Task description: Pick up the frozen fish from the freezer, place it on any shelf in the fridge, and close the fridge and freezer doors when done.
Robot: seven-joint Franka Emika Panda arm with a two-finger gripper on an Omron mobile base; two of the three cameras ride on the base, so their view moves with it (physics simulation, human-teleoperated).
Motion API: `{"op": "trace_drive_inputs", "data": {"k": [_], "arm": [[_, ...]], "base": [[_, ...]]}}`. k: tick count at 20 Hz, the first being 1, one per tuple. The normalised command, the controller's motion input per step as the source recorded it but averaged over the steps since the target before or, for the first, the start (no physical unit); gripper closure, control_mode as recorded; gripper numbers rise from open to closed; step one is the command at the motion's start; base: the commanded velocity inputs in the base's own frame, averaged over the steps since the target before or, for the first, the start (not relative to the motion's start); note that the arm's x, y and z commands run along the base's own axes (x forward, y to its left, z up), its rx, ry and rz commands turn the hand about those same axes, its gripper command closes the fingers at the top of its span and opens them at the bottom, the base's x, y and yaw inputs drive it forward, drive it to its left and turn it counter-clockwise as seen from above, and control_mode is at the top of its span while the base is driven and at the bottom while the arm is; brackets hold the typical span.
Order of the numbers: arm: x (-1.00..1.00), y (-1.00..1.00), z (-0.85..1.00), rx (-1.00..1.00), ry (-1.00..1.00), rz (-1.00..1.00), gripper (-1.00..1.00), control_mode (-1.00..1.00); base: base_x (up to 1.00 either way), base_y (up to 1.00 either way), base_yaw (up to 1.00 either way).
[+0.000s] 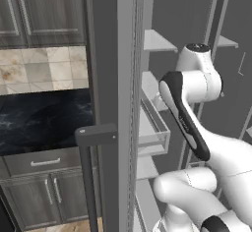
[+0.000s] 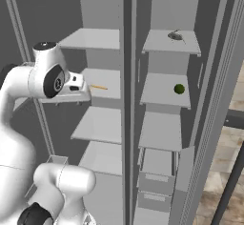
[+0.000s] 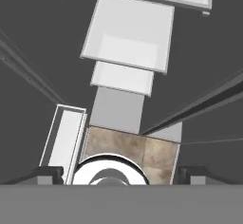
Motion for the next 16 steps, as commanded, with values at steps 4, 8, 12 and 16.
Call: {"op": "trace_drive_inputs", "data": {"k": [4,8,12,16], "arm": [[-0.71,-0.03,-0.33,-0.01,-0.17,0.00,-1.00,-1.00],[-0.08,-0.01,0.00,0.00,0.00,0.00,-1.00,-1.00],[0.00,-0.24,0.00,0.00,0.00,0.00,-1.00,-1.00],[0.00,-0.72,0.00,0.00,-0.03,0.00,-1.00,-1.00]], "base": [[0.00,0.00,0.00],[0.00,0.00,0.00],[0.00,0.00,0.00],[0.00,0.00,0.00]]}}
